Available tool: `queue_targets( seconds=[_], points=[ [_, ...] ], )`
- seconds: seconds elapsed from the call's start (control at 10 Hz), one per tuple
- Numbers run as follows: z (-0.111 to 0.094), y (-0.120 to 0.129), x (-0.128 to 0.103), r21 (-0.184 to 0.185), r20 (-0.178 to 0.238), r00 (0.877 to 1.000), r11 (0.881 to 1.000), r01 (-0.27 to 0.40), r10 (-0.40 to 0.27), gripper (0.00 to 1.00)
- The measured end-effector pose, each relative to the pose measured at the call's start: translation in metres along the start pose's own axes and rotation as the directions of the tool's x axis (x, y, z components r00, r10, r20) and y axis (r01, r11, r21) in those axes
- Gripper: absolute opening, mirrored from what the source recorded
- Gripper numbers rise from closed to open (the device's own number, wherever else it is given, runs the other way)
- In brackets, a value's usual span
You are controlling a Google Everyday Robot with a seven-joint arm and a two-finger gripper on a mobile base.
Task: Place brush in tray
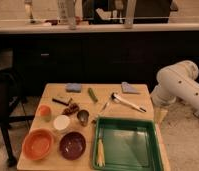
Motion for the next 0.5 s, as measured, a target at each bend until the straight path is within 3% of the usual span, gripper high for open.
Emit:
queue_targets(
  seconds=[0.1,0.3,0.4,0.5],
  points=[
    [0.003,-0.009,-0.018,-0.008,0.0,1.0,1.0,-0.003,0.003,0.8],
    [0.006,-0.019,-0.031,-0.016,0.005,1.0,1.0,-0.02,0.02,0.8],
    [0.016,-0.035,-0.046,-0.036,0.066,0.993,0.995,-0.094,0.096,0.8],
    [0.023,-0.039,-0.046,-0.042,0.106,0.983,0.988,-0.148,0.152,0.8]
  ],
)
